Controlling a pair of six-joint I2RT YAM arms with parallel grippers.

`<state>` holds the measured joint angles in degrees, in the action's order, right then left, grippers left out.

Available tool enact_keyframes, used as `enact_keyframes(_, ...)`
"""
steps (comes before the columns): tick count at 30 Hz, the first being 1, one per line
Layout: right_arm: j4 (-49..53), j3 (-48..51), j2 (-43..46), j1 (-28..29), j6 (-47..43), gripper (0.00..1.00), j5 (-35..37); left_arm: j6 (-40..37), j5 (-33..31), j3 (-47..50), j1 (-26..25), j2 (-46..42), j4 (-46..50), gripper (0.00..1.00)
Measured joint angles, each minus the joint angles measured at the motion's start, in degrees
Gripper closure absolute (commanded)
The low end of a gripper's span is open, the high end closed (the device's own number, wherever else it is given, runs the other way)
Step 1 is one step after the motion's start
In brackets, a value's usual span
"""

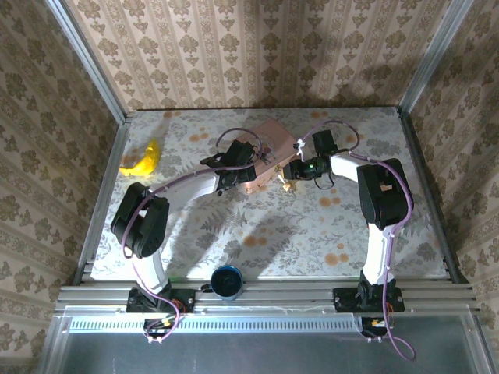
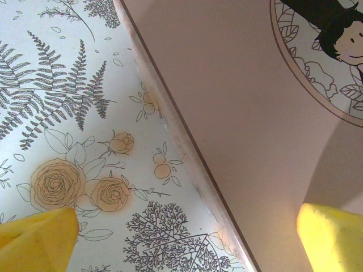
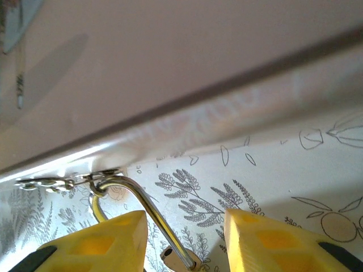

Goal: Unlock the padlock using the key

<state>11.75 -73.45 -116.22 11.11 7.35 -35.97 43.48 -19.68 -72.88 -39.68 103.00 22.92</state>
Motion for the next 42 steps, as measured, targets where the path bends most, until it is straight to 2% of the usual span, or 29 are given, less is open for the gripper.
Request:
enact_keyframes(10, 2.1, -0.9, 0.0, 1.1, -1.1, 0.6, 3.1, 0.0, 0.2, 0.0, 0.0, 0.0, 0.0, 0.0)
enact_keyframes(16, 2.4, -1.1, 0.0, 2.5, -0.9, 0.73, 5.4, 0.0, 0.2, 0.0, 0.0, 0.0, 0.0, 0.0)
enact_keyframes(20, 2.1, -1.0, 0.2, 2.9, 0.8, 0.89, 5.7, 0.2, 0.2, 0.0, 0.0, 0.0, 0.0, 0.0)
enact_keyframes(22, 1.7, -0.5, 0.5, 3.3, 1.9, 0.93, 5.7, 0.4, 0.3, 0.0, 0.0, 0.0, -0.3, 0.0)
enact_keyframes(26, -0.4, 1.4, 1.8, 3.7, 5.8, 1.0, 6.4, 0.5, 0.4, 0.0, 0.0, 0.0, -0.4, 0.0)
enact_keyframes(42, -13.9, 11.2, 6.4, 3.9, 32.6, 1.0, 6.6, 1.5, 1.3, 0.2, 0.1, 0.0, -0.8, 0.0)
